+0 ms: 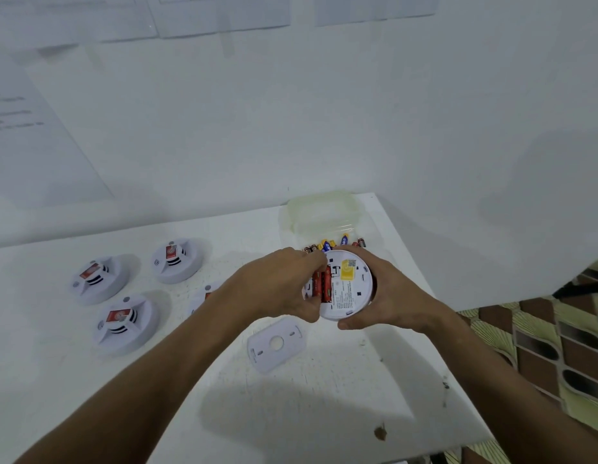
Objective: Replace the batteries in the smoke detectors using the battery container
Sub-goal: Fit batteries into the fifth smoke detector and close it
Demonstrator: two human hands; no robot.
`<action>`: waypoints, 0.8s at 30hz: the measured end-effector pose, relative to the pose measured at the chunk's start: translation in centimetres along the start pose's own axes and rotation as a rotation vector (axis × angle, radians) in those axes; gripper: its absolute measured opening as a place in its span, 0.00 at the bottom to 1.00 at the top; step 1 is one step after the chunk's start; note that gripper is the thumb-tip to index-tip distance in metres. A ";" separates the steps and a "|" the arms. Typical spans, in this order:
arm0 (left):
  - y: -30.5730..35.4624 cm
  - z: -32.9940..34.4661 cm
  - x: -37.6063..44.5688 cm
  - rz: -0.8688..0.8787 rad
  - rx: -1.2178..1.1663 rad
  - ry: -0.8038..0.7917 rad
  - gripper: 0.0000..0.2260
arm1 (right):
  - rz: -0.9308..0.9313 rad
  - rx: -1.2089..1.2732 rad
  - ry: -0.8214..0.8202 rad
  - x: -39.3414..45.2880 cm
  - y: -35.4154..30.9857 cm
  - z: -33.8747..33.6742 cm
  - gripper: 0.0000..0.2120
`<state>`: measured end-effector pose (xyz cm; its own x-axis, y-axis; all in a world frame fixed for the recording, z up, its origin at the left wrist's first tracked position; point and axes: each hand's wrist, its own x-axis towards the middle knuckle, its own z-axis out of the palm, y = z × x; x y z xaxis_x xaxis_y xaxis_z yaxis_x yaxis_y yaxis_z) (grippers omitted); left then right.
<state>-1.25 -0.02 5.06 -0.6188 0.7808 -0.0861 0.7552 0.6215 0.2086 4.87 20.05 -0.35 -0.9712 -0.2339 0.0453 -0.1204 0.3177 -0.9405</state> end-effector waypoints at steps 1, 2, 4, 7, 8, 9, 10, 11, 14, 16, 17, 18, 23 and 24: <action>0.0 0.0 0.0 0.011 0.016 0.012 0.21 | -0.004 0.013 0.007 0.0 0.0 -0.2 0.45; 0.0 0.1 0.0 0.022 0.030 0.031 0.22 | -0.009 0.027 0.017 0.1 -0.1 -0.4 0.45; -0.1 0.3 0.2 0.046 0.060 0.074 0.23 | -0.021 0.055 0.041 0.2 -0.1 -0.8 0.44; -0.4 1.1 0.7 0.119 0.092 0.168 0.20 | -0.021 0.098 0.078 0.1 0.1 -1.4 0.43; -0.3 1.3 0.8 0.131 0.120 0.183 0.22 | -0.018 0.109 0.089 0.0 0.2 -1.6 0.43; -0.2 1.5 1.0 0.131 0.160 0.183 0.26 | -0.017 0.114 0.099 -0.1 0.3 -1.9 0.43; -0.1 1.6 1.2 0.124 0.191 0.190 0.28 | -0.016 0.116 0.109 -0.1 0.4 -2.3 0.42; 0.2 1.5 1.4 0.108 0.194 0.209 0.27 | -0.015 0.118 0.116 -0.2 0.4 -2.7 0.42; 1.0 1.0 2.6 0.047 0.057 0.223 0.20 | -0.018 0.128 0.140 -0.4 0.7 -4.0 0.41; 1.8 0.4 3.5 0.046 -0.118 0.237 0.18 | -0.021 0.125 0.151 -0.5 0.9 -5.0 0.41; 2.1 0.2 3.9 0.046 -0.191 0.254 0.17 | -0.021 0.114 0.158 -0.6 1.1 -5.5 0.42; 2.4 0.0 4.3 0.039 -0.237 0.276 0.15 | -0.022 0.107 0.167 -0.6 1.2 -5.9 0.42; 3.9 -0.3 6.1 -0.096 -0.368 0.378 0.09 | -0.017 0.060 0.223 -0.7 2.0 -7.8 0.41; 4.1 -0.5 6.6 -0.124 -0.384 0.398 0.08 | -0.014 0.057 0.230 -0.7 2.2 -8.1 0.42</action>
<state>-2.34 7.60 5.80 -0.7880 0.5727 0.2260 0.5846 0.5808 0.5664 3.65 28.41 0.28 -0.9916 -0.0204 0.1281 -0.1289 0.2617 -0.9565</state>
